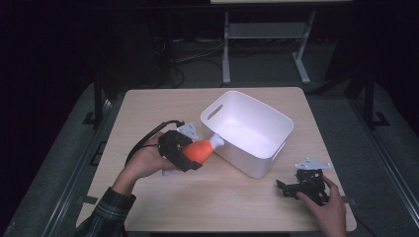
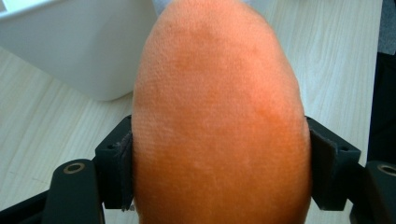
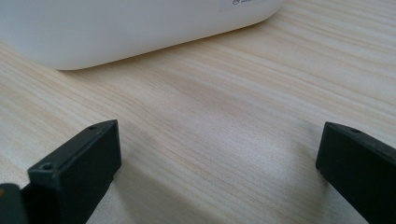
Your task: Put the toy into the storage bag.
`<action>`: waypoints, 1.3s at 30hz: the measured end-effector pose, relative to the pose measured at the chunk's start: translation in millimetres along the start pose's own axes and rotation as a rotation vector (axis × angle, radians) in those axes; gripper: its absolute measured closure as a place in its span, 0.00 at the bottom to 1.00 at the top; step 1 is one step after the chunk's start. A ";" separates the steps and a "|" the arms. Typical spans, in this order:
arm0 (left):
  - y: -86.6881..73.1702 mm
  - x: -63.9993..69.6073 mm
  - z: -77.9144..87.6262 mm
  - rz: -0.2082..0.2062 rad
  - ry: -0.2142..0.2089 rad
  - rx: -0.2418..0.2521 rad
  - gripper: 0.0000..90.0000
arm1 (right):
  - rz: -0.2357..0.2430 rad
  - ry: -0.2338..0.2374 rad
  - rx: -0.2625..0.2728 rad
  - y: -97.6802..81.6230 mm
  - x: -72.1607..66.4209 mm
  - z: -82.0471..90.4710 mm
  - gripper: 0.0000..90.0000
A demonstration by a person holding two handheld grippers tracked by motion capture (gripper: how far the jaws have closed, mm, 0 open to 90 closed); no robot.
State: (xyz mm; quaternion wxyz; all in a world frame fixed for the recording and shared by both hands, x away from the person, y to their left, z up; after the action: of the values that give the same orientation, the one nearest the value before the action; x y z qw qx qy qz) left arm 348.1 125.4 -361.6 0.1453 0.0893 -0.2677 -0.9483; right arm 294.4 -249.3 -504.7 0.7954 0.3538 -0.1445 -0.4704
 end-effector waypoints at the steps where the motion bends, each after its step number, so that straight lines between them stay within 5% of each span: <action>1: 0.5 -0.7 0.7 0.001 0.003 0.005 0.27 | -0.001 0.000 0.000 0.0 -0.1 0.0 0.00; 39: 52.1 -41.6 24.8 -0.008 0.047 0.088 0.28 | -0.002 0.002 0.000 0.0 -0.2 -0.1 0.00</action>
State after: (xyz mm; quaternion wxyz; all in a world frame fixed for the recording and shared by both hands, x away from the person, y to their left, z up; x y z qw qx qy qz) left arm 393.0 108.3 -309.2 0.1439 0.1189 -0.3055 -0.9337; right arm 294.4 -249.1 -504.7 0.7950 0.3544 -0.1436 -0.4709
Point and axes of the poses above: each handheld gripper's, and its own axes: z roughly backward along the jaws, y roughly out of its top, x roughly to its right, the point moved 3 cm from there along -z, roughly forward along the jaws, and after that the axes turned 6 degrees about y, right-handed, at the moved point
